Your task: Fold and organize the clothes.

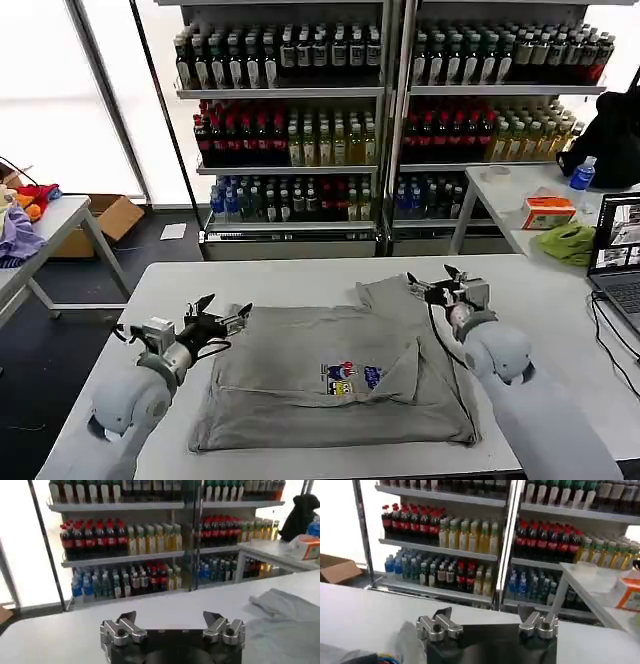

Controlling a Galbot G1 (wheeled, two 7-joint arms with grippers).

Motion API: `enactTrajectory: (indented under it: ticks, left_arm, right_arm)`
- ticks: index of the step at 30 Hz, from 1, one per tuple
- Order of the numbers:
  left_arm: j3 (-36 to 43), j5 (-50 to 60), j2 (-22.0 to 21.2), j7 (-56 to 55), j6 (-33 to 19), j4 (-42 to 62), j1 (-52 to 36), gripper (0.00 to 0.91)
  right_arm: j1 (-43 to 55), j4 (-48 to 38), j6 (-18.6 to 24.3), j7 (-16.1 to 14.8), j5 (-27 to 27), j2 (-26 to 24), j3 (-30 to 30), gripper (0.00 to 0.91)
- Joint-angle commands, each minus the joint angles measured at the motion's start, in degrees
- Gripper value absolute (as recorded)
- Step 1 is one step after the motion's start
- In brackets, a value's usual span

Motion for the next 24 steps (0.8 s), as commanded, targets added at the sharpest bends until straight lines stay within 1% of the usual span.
enactTrajectory:
  ticks: [1,6,17,20,24]
  left_arm:
    - [4.7,-2.5,0.8,0.4,0.4,10.9,-8.5,0.907]
    - [3.9,-2.5,-1.1,0.5,0.4,12.8,-8.5,0.907]
    - [6.6,-1.9,-3.9,0.6,0.2,18.1,-11.5,0.907]
    - [7.3,-1.4,-5.2,0.6,0.2,20.5,-12.8,0.907]
    - [7.7,-0.9,-5.5,0.7,0.1,22.0,-13.9,0.907]
  right_arm:
    - [5.6,-8.2,-0.3,-0.6,-0.6,3.7,-2.3,0.907]
    - [5.6,-10.4,-0.3,-0.7,-2.0,5.8,-2.2,0.907]
    - [7.7,-15.7,-0.3,-1.4,-2.7,5.9,-3.2,0.907]
    - [8.6,-17.8,-0.1,-1.7,-2.7,6.4,-3.2,0.907]
    - [9.9,-20.8,0.0,-2.2,-3.1,7.5,-3.2,0.907]
